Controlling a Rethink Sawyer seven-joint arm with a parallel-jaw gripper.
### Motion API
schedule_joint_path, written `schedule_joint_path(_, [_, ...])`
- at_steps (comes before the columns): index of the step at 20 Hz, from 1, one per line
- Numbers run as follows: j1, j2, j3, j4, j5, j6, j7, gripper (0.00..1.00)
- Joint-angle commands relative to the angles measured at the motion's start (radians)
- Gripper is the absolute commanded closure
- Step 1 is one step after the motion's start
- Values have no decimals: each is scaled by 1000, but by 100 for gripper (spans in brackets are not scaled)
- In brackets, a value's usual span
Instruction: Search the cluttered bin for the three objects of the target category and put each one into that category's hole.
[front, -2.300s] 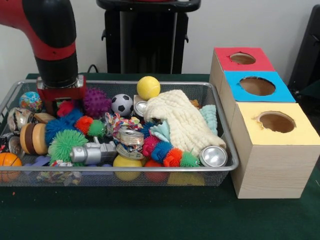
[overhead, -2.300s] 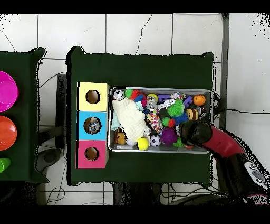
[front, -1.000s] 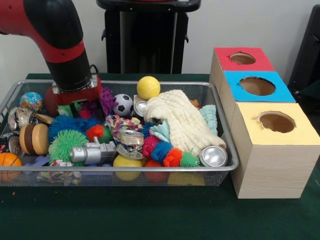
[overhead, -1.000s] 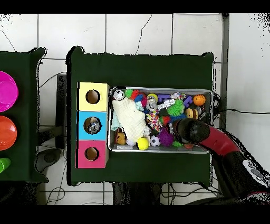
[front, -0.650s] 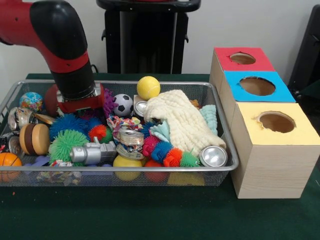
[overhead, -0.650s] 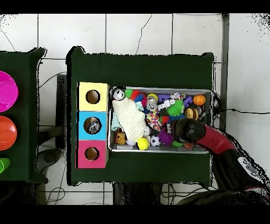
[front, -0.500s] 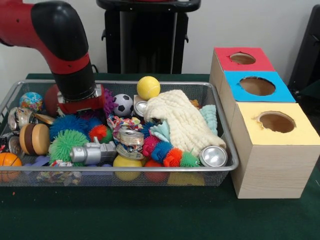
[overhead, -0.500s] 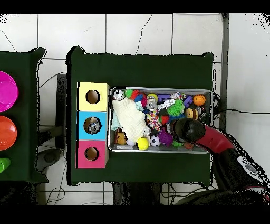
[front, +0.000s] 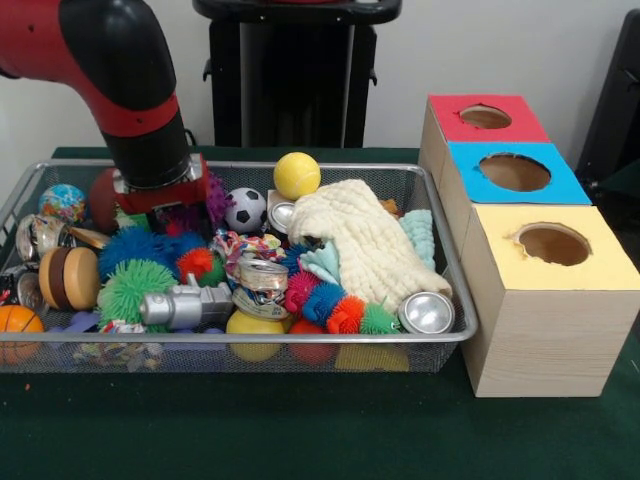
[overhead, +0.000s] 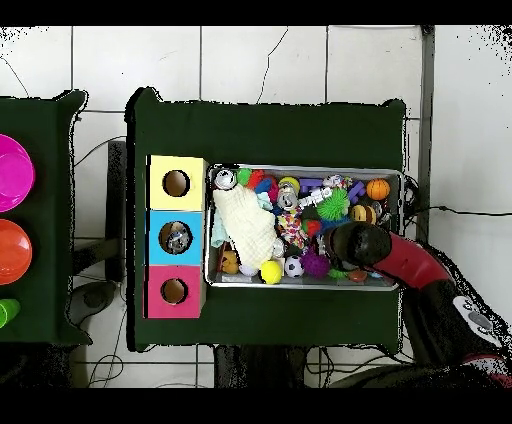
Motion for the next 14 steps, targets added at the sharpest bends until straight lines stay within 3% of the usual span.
schedule_joint_path(1, [75, -18, -33, -51, -18, 274, 71, 0])
schedule_joint_path(5, [107, 23, -69, -112, -39, 356, 84, 0])
schedule_joint_path(9, [115, -24, -67, -92, -24, 458, 63, 0])
schedule_joint_path(14, [87, 13, -34, -78, -23, 314, 62, 0])
